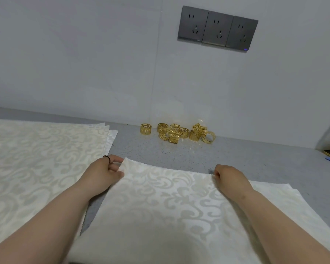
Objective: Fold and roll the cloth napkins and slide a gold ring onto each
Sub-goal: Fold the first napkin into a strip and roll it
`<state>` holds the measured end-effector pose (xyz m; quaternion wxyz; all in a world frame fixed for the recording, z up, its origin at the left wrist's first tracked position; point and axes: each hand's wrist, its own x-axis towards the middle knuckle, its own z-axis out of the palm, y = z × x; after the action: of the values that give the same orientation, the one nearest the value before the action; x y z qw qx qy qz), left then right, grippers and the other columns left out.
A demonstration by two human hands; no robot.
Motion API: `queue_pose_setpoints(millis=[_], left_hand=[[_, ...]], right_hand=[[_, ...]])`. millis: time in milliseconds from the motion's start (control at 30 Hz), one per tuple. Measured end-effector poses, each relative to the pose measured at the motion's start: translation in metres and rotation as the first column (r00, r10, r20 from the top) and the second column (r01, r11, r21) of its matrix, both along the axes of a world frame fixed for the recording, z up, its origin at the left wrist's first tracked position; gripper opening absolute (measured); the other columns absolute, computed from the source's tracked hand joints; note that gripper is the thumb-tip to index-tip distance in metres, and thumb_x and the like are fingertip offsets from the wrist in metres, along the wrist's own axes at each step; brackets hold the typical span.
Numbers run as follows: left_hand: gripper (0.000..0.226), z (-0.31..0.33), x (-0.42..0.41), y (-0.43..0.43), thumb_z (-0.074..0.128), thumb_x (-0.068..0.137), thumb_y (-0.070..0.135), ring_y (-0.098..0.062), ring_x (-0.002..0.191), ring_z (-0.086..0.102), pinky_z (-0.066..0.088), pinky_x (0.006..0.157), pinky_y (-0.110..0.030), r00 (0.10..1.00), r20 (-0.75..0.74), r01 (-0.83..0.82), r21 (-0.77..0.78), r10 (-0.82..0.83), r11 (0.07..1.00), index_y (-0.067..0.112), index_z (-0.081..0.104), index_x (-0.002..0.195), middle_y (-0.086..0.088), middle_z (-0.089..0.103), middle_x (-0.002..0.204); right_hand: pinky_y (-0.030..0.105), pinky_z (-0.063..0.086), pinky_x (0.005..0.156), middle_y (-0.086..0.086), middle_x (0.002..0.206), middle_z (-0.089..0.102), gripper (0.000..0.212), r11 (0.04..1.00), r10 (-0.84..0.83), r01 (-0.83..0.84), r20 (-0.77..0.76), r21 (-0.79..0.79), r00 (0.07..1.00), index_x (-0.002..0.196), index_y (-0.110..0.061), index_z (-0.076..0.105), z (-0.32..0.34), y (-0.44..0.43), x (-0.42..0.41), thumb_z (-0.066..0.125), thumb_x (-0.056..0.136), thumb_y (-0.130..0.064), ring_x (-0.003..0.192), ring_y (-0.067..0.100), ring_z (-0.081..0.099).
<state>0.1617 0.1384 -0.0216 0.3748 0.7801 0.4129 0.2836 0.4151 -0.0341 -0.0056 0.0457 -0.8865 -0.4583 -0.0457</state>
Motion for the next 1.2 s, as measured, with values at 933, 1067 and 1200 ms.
queue_pose_setpoints(millis=[933,1067,1200], left_hand=[[0.079,-0.011,-0.001,-0.151,-0.009,0.094,0.044,0.007,0.100,0.061,0.015,0.103,-0.015,0.604,-0.785,0.670,0.407,-0.138,0.621,0.039,0.070,0.099,0.017,0.067,0.108],[0.126,-0.009,0.002,-0.150,-0.036,0.040,0.077,0.004,0.133,-0.012,-0.012,0.102,-0.012,0.662,-0.676,0.680,0.359,-0.324,0.640,0.030,0.016,0.146,0.014,-0.006,0.148],[0.142,-0.010,-0.005,-0.137,-0.041,0.017,0.079,-0.001,0.141,-0.011,-0.012,0.103,-0.015,0.630,-0.721,0.620,0.242,-0.289,0.746,0.037,0.003,0.145,0.019,-0.009,0.151]], right_hand=[[0.032,0.026,0.105,0.009,0.113,0.052,0.022,0.982,0.173,-0.182,-0.162,-0.046,0.972,0.107,-0.013,0.050,-0.004,-0.041,-0.112,0.039,0.089,-0.009,0.118,0.024,0.044],[0.038,0.005,0.115,0.004,0.154,0.014,0.042,0.985,0.150,-0.164,-0.218,-0.048,0.964,0.140,-0.013,0.028,-0.015,-0.066,-0.122,0.026,0.099,-0.020,0.142,0.018,0.010],[0.042,-0.006,0.115,0.002,0.156,-0.006,0.062,0.992,-0.014,-0.019,-0.249,-0.128,0.969,0.148,-0.021,0.005,-0.015,-0.101,-0.100,0.014,0.095,-0.052,0.144,0.019,-0.007]])
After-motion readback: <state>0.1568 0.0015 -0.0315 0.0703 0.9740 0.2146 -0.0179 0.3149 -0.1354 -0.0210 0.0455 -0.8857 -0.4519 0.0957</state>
